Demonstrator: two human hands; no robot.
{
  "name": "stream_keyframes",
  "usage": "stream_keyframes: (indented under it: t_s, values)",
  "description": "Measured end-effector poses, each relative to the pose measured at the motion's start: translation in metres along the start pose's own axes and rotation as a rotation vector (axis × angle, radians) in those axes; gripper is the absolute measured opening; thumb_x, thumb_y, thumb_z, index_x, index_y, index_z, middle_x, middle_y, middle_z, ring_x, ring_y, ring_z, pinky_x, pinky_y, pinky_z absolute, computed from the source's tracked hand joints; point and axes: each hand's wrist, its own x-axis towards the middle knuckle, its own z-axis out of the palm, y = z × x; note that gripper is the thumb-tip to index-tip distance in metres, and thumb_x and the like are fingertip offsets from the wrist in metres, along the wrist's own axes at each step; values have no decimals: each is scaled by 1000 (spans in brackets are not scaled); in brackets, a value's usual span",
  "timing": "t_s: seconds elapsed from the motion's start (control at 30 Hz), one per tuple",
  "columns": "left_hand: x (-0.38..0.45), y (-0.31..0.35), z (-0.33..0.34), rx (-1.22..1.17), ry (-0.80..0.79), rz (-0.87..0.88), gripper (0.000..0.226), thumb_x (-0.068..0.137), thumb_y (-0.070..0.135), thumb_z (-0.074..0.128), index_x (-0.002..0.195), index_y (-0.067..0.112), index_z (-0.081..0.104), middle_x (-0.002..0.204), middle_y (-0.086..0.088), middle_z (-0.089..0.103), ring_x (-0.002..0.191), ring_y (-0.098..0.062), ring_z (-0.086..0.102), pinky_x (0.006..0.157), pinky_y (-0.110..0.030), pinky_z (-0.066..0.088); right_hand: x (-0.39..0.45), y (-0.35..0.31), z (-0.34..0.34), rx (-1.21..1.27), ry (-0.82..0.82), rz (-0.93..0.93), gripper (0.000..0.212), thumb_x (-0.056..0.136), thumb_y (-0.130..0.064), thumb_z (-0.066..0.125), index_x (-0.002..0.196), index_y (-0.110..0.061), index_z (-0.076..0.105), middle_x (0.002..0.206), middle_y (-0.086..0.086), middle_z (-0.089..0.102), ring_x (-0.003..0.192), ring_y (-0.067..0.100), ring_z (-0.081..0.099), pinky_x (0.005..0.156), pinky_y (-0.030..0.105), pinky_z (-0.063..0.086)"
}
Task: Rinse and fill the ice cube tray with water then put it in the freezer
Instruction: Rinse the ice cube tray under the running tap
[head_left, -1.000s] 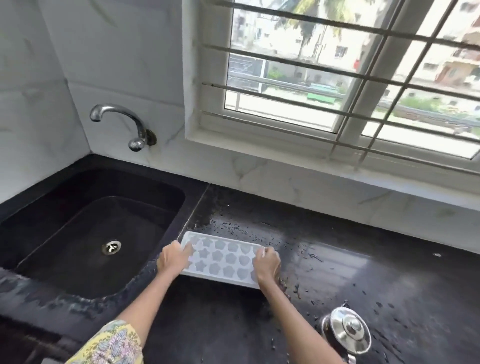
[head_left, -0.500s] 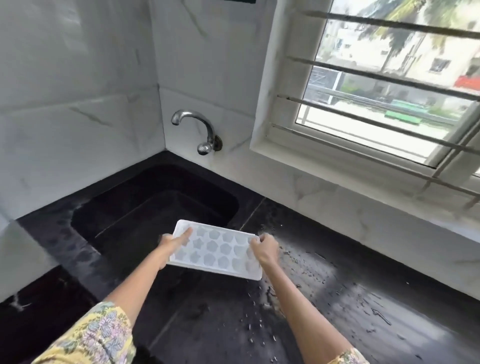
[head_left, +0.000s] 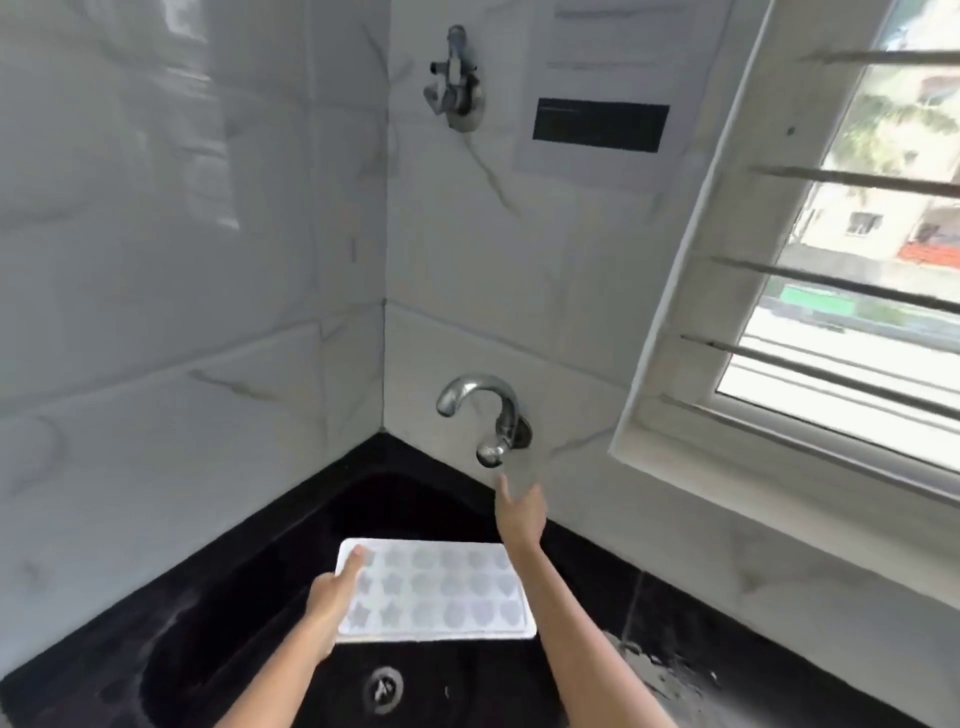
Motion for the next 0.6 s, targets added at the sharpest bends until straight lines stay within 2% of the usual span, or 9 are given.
stream_keyframes:
  t_s: [0.07,0.13,0.27,0.33,0.4,0.5,0.53,0.6]
  values:
    - [32,14,1,15,-25,5,68,91,52,50,131,-4,50,132,-20,54,121,-36,50,102,-43,38,28,-19,28,199,24,138,62,89,-37,57,132,3,41,126,15,52,127,32,44,97,33,38]
    - [58,26,5,32,-67,0,69,91,52,49,132,-3,49,134,-18,53,124,-35,48,102,-43,37,52,-28,46,263,89,187,45,87,-32,60,112,5,54,103,16,59,109,33,56,79,30,40]
    - [87,34,18,19,-141,-17,64,95,51,43,132,-1,50,135,-15,53,127,-33,47,104,-40,35,77,-35,64,255,178,225,34,83,-24,66,100,5,61,91,16,63,84,27,60,68,27,41]
    - [93,33,23,17,-165,-36,62,96,50,41,129,0,53,133,-14,55,124,-31,50,99,-37,36,81,-37,68,149,206,226,31,82,-22,67,99,3,63,92,15,65,85,27,61,66,26,40]
    - [95,33,25,11,-190,-50,61,95,51,42,126,1,56,129,-14,58,112,-28,55,91,-33,37,80,-40,70,78,239,212,29,82,-22,67,99,1,62,96,14,66,90,28,62,67,26,39]
    - [96,33,29,3,-207,-66,59,95,50,45,123,0,57,124,-14,61,97,-23,55,85,-32,40,77,-37,69,105,232,211,35,82,-29,67,98,1,60,89,7,60,85,21,55,70,25,38]
    - [96,33,30,0,-210,-77,59,95,49,44,123,-1,55,122,-15,61,98,-25,56,84,-32,40,73,-34,70,145,231,231,39,82,-35,66,96,1,60,86,6,57,82,20,52,71,27,39]
    - [93,37,33,-6,-205,-91,59,97,47,43,127,-3,51,126,-17,57,112,-31,55,88,-33,39,64,-28,73,186,251,308,46,85,-46,56,90,0,57,86,8,55,83,24,52,75,34,45]
